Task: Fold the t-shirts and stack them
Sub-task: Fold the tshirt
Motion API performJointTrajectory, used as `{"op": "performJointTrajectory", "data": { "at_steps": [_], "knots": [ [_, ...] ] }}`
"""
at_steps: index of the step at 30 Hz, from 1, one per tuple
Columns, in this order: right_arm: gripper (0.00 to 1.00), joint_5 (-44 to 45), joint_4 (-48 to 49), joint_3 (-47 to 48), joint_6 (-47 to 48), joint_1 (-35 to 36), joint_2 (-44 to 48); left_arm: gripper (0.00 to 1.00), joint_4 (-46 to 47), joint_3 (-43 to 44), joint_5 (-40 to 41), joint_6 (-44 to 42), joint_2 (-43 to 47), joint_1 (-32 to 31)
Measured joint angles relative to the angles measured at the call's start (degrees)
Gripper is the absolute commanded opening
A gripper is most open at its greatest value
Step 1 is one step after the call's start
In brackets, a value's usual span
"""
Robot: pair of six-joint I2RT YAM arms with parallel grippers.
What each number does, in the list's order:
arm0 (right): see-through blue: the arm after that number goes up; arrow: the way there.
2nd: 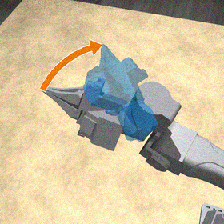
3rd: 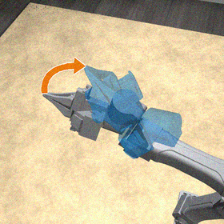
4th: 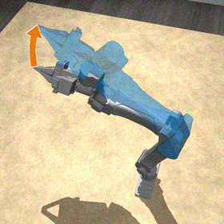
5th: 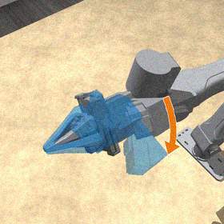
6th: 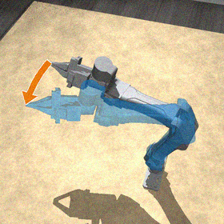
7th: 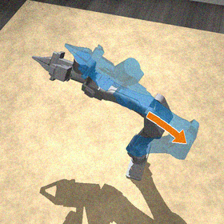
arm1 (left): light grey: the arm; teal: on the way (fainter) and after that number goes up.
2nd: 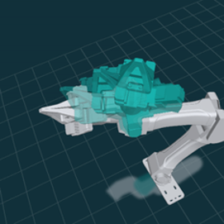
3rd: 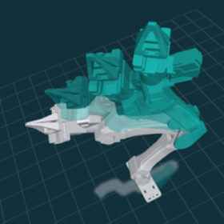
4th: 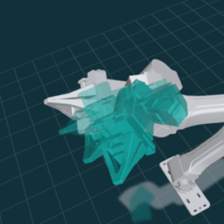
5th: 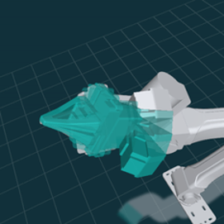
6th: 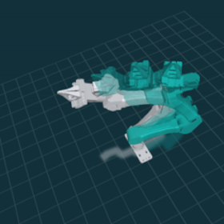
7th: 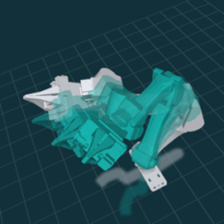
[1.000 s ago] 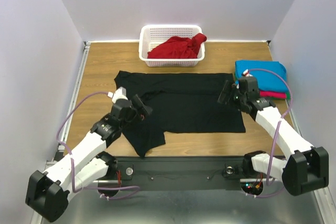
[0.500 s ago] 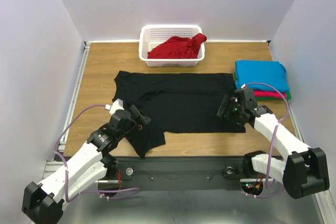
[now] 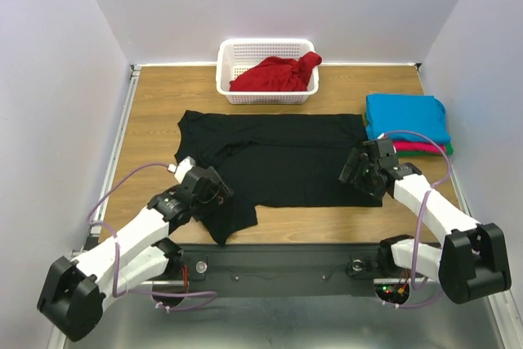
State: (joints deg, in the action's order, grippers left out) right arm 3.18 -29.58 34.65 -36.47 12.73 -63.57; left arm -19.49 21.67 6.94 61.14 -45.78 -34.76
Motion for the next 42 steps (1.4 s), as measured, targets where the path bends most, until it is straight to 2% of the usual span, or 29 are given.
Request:
{"op": "performJointTrajectory", "data": {
  "at_steps": [5, 12, 23, 31, 38, 42],
  "knots": [
    [1.0, 0.98, -0.13, 0.39, 0.04, 0.0, -1.75, 0.98, 2.12, 1.95, 3.28, -0.44, -8.0, 0.33],
    [1.0, 2.05, -0.98, 3.08, 0.66, 0.0, -3.63, 0.98, 4.83, 5.62, 5.81, -2.23, -16.37, 5.2],
    [1.0, 3.56, -0.81, 10.97, 1.38, 0.0, -11.56, 0.98, 6.84, 7.3, 4.28, -11.02, -19.19, 18.88],
    [1.0, 5.01, -0.9, 11.02, 2.01, 0.0, -12.31, 0.98, 9.49, 8.09, 2.38, -14.78, -21.84, 20.76],
    [1.0, 5.92, -0.81, 11.02, 2.16, 0.0, -13.57, 0.98, 14.25, 11.78, 0.33, -17.51, -28.41, 24.85],
    [1.0, 5.77, -0.83, 11.02, 2.16, 0.0, -14.43, 0.98, 14.71, 11.69, -0.59, -17.77, -28.15, 25.16]
  ]
}}
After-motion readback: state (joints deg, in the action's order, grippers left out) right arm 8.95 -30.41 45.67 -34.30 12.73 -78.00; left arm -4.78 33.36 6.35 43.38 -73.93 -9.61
